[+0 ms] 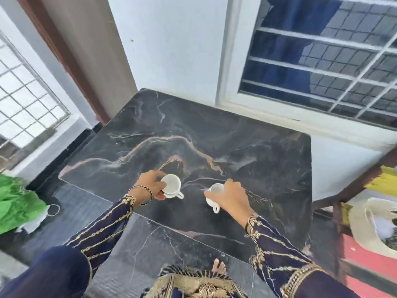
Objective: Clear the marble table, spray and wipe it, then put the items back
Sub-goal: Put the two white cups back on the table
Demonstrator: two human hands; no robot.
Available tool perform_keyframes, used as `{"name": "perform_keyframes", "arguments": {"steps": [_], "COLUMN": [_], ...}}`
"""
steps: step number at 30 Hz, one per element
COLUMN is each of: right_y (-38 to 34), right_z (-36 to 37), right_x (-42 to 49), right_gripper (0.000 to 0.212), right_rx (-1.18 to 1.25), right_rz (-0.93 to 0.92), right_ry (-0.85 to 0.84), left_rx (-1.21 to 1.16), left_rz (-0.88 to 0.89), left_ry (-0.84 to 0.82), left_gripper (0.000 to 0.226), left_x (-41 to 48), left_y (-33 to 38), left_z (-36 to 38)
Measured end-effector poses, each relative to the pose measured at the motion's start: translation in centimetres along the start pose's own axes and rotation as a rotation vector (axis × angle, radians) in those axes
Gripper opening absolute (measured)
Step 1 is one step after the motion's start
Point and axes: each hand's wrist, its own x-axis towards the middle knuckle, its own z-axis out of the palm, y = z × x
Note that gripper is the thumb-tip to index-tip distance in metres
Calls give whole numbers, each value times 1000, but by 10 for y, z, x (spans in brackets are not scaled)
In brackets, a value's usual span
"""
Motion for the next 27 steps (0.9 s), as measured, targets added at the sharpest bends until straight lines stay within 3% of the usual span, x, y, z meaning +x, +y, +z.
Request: {"name": "perform_keyframes", "arguments": {"steps": [9, 18, 27], "right_y": [-49, -79, -88], "right_z": [30, 55, 62], "right_x": [4, 3, -3], "right_gripper": [82, 94, 104], "right_rx": [2, -41, -17], "right_rz": [93, 267, 329], "right_ry": [57, 130, 141], "left_rx": [-7, 238, 409], "left_rz": [58, 235, 362], "left_ry": [-133, -344, -415], "left_gripper": [42, 43, 46], "left_x": [41, 76, 86], "left_y": [-24, -26, -22], "left_z": [-22, -44, -55]}}
